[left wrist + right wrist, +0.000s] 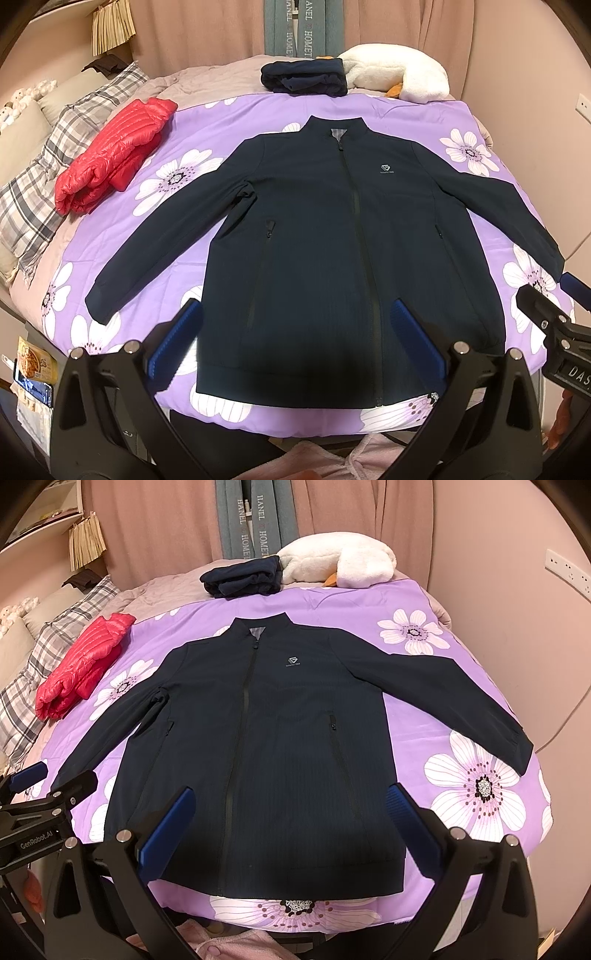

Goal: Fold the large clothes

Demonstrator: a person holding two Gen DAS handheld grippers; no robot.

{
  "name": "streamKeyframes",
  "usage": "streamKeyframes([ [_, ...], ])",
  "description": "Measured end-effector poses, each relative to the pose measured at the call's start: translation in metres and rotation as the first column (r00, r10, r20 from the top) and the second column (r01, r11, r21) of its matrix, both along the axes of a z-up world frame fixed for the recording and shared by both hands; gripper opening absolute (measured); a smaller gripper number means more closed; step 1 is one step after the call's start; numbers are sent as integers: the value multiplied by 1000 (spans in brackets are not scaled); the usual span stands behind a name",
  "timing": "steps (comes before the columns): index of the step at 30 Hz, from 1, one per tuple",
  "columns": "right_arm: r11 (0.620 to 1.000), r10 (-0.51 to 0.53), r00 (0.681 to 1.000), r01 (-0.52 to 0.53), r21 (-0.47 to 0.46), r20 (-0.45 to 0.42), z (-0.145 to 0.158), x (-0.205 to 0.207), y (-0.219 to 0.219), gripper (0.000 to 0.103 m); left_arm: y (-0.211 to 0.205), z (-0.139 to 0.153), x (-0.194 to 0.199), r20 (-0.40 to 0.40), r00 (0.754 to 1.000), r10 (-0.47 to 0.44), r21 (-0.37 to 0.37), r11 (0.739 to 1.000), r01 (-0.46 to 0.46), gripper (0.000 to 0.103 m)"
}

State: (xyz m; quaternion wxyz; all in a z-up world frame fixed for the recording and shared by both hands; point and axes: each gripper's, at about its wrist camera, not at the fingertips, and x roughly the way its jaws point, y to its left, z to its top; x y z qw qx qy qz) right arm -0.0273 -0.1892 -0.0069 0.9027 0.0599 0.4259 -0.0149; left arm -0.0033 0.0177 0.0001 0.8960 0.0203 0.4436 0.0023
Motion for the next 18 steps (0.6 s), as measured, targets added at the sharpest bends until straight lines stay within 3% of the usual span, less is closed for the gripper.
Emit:
streamKeyframes([
  [18, 1000, -1, 1000, 1, 0, 0, 1, 0, 1, 102, -2, 1, 1, -1, 1000, 0, 3, 1000, 0, 101],
])
